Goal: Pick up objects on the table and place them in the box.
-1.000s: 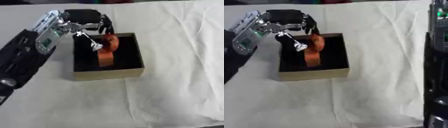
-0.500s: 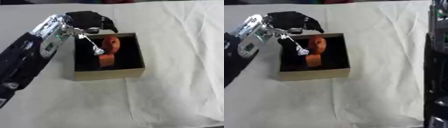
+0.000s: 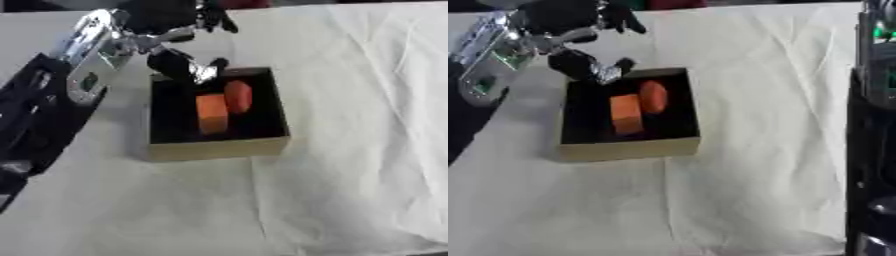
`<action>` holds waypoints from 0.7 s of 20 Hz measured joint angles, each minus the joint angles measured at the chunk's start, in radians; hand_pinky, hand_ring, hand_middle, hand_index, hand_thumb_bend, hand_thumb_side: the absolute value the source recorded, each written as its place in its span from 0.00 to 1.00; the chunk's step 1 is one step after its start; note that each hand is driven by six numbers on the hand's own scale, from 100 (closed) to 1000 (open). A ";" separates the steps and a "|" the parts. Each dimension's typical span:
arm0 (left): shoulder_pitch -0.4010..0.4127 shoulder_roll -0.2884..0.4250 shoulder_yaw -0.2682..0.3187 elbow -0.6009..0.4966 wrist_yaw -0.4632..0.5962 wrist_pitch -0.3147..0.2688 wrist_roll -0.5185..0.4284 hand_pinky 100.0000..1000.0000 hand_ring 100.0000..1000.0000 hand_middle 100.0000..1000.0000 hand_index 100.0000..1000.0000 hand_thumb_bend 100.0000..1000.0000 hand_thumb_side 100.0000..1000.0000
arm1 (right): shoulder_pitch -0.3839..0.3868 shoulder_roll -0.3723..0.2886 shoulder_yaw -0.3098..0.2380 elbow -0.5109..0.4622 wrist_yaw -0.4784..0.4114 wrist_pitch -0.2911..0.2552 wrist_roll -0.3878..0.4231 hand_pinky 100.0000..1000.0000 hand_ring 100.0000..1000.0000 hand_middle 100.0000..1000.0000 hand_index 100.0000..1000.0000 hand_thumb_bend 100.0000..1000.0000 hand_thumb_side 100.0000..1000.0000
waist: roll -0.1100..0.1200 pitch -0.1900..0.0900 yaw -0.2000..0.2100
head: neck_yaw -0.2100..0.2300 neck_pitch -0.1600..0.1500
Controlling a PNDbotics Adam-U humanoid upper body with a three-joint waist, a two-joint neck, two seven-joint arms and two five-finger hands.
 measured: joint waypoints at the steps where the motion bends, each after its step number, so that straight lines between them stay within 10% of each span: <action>1: 0.000 0.002 0.014 -0.014 0.021 0.013 0.002 0.64 0.62 0.71 0.87 0.00 0.77 | 0.001 0.000 0.000 -0.001 0.000 0.001 -0.001 0.80 0.74 0.63 0.74 0.00 1.00 | 0.000 0.000 0.000 | 0.000 0.000; 8: 0.033 0.027 0.133 -0.131 0.199 0.140 0.085 0.63 0.58 0.69 0.88 0.00 0.80 | 0.004 0.000 0.002 -0.017 0.000 0.001 -0.002 0.80 0.74 0.64 0.74 0.00 1.00 | 0.001 -0.004 0.011 | -0.001 0.000; 14: 0.231 0.067 0.299 -0.336 0.448 0.264 0.454 0.68 0.63 0.73 0.90 0.07 0.90 | 0.004 -0.003 0.026 -0.042 0.000 -0.018 0.000 0.80 0.75 0.64 0.75 0.00 1.00 | 0.001 -0.006 0.032 | -0.012 0.000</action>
